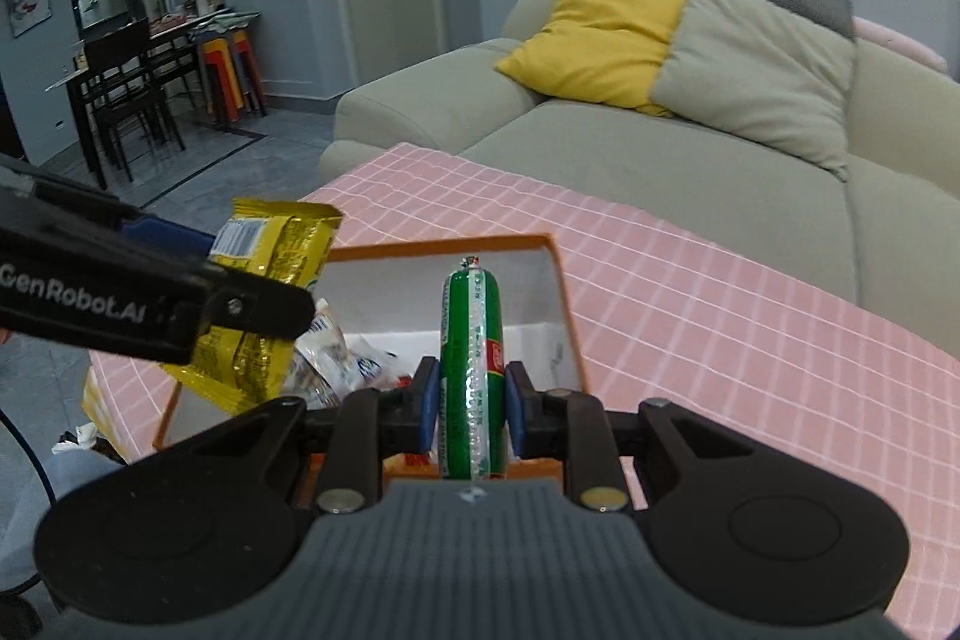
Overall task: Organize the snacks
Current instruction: 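Carry the yellow wrapper and green sausage stick into the orange box, then open both tools to drop the wrapper and stick into the box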
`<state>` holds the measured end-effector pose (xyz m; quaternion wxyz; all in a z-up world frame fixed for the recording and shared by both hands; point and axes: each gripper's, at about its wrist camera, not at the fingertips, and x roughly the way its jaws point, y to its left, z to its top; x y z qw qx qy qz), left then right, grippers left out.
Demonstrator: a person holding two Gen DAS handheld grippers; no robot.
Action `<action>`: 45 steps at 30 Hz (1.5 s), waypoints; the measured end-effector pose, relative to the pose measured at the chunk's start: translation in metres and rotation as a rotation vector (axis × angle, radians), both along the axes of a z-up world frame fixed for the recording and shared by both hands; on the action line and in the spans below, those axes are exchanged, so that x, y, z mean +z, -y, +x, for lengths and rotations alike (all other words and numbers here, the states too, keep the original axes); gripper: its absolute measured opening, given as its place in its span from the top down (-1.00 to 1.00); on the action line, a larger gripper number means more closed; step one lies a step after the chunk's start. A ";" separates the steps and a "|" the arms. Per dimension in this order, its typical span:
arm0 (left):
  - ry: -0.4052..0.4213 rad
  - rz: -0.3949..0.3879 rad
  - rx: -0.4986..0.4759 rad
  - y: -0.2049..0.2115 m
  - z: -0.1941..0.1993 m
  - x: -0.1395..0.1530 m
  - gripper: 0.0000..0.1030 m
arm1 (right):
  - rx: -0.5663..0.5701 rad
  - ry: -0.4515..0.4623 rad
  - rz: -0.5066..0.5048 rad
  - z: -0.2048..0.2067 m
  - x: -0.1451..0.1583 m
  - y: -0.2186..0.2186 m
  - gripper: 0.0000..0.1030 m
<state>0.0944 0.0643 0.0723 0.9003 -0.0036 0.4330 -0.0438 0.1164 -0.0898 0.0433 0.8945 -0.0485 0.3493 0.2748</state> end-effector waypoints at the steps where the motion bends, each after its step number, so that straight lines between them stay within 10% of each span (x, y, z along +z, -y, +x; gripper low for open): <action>1: -0.010 -0.004 0.012 -0.005 0.006 -0.003 -0.20 | 0.007 -0.008 -0.004 0.007 -0.001 -0.006 0.63; 21: -0.247 -0.020 0.025 -0.029 0.085 -0.104 -0.20 | 0.126 -0.094 -0.309 0.099 -0.090 -0.078 0.63; 40: -0.351 -0.007 0.041 -0.041 0.113 -0.135 -0.22 | 0.198 -0.085 -0.437 0.131 -0.120 -0.092 0.63; 45: -0.345 -0.012 0.052 -0.042 0.113 -0.133 -0.31 | 0.189 -0.077 -0.420 0.128 -0.112 -0.093 0.27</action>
